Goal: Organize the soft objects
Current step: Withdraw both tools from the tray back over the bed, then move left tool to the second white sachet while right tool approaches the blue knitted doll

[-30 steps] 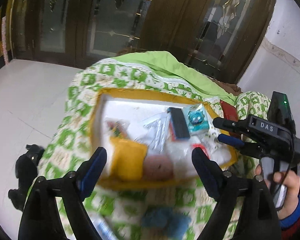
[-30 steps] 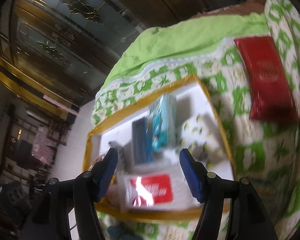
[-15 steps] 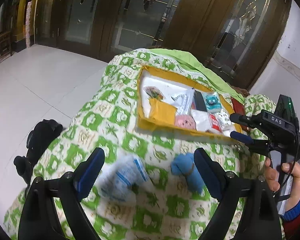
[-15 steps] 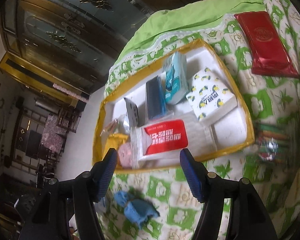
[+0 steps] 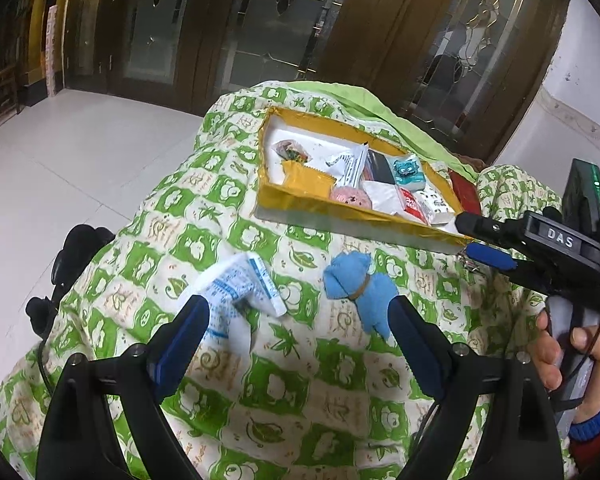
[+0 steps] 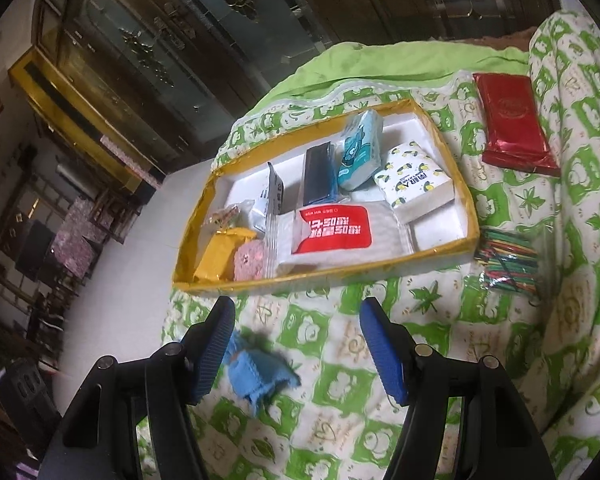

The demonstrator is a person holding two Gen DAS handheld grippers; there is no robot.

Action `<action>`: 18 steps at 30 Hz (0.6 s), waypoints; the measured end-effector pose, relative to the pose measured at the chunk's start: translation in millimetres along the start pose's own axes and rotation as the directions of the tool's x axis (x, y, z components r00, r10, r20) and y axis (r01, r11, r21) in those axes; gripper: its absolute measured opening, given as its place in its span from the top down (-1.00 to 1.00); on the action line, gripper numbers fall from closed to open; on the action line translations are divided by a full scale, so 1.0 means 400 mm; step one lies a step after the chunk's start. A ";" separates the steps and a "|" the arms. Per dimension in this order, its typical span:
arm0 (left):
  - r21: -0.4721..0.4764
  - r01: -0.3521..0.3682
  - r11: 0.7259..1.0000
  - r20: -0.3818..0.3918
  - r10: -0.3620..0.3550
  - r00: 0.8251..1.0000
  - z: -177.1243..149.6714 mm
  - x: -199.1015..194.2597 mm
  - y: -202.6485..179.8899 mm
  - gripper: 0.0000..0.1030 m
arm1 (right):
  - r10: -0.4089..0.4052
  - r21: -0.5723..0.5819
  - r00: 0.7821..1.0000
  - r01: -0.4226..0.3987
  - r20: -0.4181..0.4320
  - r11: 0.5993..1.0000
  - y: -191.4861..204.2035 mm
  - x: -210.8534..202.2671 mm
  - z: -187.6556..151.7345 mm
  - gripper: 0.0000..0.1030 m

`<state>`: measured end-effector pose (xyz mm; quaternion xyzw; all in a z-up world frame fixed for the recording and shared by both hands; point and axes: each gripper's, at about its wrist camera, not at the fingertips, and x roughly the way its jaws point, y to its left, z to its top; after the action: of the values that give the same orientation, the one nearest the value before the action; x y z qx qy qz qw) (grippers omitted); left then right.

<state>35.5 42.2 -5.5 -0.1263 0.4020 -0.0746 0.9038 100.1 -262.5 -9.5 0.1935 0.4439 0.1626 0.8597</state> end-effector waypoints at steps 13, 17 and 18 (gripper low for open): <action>0.034 -0.011 0.999 -0.028 0.011 1.000 -0.016 0.000 -0.011 -0.75 | -0.018 -0.018 1.000 0.018 -0.018 1.000 -0.006 -0.015 -0.035 -0.43; 0.053 -0.026 0.998 -0.030 0.027 0.999 -0.002 -0.011 -0.001 -0.75 | -0.017 -0.023 0.999 0.016 -0.031 1.000 -0.007 -0.012 -0.043 -0.43; 0.056 -0.031 0.998 -0.028 0.033 0.999 0.003 -0.015 0.003 -0.76 | -0.018 -0.026 0.999 0.017 -0.033 1.000 -0.006 -0.010 -0.045 -0.43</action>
<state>32.6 45.0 -1.0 -0.0935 0.4149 -0.0732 0.9021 83.3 -263.1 -17.3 0.1756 0.4576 0.1640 0.8561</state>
